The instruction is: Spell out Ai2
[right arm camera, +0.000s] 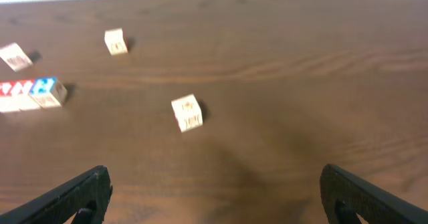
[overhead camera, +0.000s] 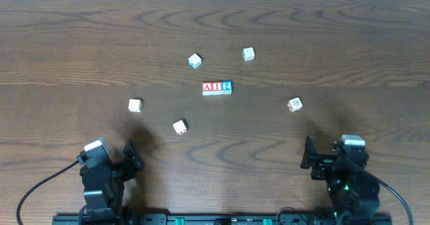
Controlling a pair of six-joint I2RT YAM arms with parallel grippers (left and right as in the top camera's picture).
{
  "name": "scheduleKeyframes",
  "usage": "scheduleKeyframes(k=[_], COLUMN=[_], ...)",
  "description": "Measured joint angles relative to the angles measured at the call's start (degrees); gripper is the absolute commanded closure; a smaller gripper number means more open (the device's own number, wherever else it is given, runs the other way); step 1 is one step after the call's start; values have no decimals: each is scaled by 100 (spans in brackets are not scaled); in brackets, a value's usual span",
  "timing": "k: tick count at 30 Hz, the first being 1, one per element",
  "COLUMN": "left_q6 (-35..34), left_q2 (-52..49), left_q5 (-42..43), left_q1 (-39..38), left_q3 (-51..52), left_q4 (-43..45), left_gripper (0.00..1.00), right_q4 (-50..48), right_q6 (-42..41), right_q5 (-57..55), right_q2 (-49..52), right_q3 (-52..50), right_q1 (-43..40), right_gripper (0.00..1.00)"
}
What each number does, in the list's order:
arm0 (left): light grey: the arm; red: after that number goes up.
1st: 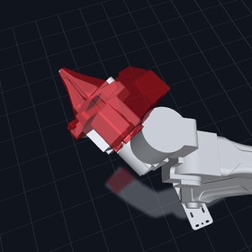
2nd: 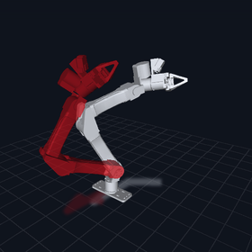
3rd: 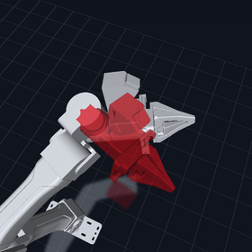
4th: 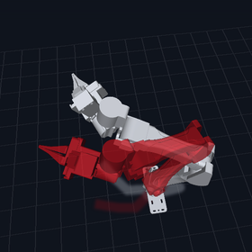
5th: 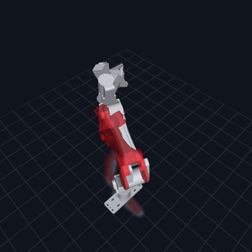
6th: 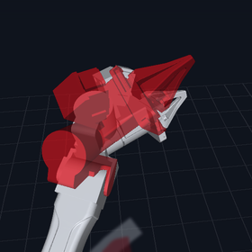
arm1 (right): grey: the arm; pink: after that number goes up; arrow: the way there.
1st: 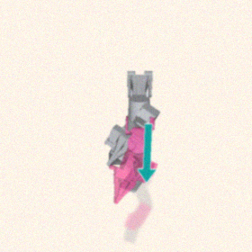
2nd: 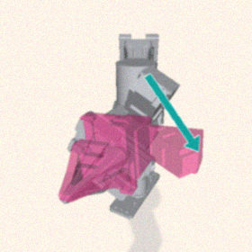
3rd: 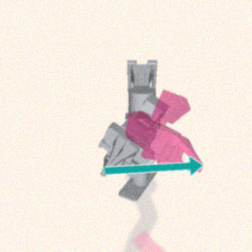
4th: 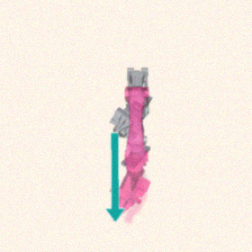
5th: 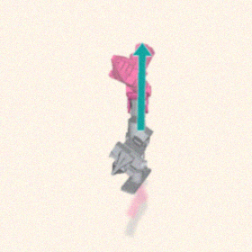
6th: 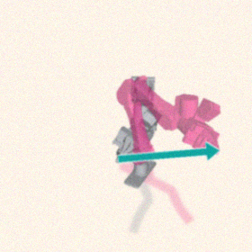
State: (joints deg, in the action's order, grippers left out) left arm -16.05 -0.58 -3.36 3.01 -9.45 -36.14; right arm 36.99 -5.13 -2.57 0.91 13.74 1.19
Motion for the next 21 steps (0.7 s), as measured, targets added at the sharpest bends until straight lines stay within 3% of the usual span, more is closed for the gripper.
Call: scheduleKeyframes(k=[21], left_q6=[0], left_q2=[0], left_q5=[0], left_q1=[0], left_q3=[0], left_q4=[-2], left_gripper=[5], right_q4=[7], right_q6=[0], right_q5=[216], right_q2=[-7], right_q3=[-466], right_q1=[0], right_gripper=[1])
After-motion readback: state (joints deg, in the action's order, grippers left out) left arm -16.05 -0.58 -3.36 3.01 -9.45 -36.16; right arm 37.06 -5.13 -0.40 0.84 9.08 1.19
